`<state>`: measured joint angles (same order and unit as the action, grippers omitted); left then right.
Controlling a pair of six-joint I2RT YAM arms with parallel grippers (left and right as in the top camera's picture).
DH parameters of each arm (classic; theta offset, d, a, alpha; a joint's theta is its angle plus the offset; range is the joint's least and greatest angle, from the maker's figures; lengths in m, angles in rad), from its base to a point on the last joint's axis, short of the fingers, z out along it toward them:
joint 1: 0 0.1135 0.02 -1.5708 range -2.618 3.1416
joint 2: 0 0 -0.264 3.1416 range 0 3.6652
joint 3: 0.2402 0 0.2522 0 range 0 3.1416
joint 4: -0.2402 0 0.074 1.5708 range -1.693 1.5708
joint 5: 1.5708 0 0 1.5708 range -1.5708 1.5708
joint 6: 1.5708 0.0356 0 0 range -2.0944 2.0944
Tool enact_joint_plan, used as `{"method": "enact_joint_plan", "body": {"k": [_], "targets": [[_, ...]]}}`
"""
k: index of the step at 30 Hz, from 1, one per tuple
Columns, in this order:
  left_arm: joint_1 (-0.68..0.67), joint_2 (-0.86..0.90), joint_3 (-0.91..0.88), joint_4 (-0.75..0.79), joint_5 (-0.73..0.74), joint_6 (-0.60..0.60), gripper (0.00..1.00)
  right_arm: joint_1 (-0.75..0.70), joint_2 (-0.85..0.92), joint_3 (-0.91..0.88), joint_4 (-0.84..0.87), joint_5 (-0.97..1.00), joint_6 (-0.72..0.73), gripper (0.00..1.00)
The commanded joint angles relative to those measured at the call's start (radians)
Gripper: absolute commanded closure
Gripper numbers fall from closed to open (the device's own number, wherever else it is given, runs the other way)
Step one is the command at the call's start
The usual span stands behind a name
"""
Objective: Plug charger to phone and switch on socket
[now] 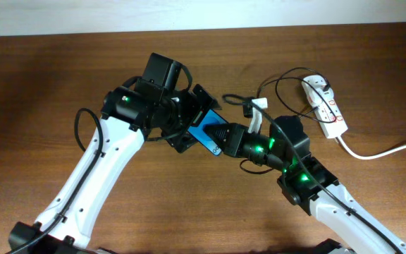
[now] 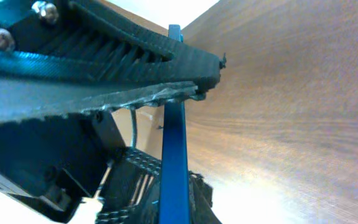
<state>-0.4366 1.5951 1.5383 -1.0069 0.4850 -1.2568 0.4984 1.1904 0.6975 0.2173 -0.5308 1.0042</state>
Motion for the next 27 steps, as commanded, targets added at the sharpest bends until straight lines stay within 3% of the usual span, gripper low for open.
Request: {"method": "enact_joint_plan", "body": {"k": [1,4,14,19,25,27], "targets": [[-0.002,-0.004,0.007,0.008,0.016,0.08,0.0,0.005,-0.008,0.015,0.018,-0.047,0.198,0.96],[-0.002,-0.004,0.007,0.011,0.003,0.119,0.04,0.005,-0.008,0.015,0.006,-0.064,0.364,0.96],[-0.001,-0.004,0.007,0.014,-0.09,0.151,0.54,0.005,-0.008,0.015,-0.111,-0.064,0.687,0.96],[-0.011,-0.004,0.007,0.07,-0.081,0.067,0.57,0.006,-0.006,0.015,-0.117,-0.095,0.82,0.96],[-0.03,-0.004,0.007,0.095,-0.093,0.044,0.57,0.006,-0.006,0.015,-0.113,-0.134,0.872,0.96],[-0.03,-0.004,0.007,0.103,-0.097,0.037,0.69,0.006,-0.006,0.015,-0.112,-0.155,0.877,0.96]]}}
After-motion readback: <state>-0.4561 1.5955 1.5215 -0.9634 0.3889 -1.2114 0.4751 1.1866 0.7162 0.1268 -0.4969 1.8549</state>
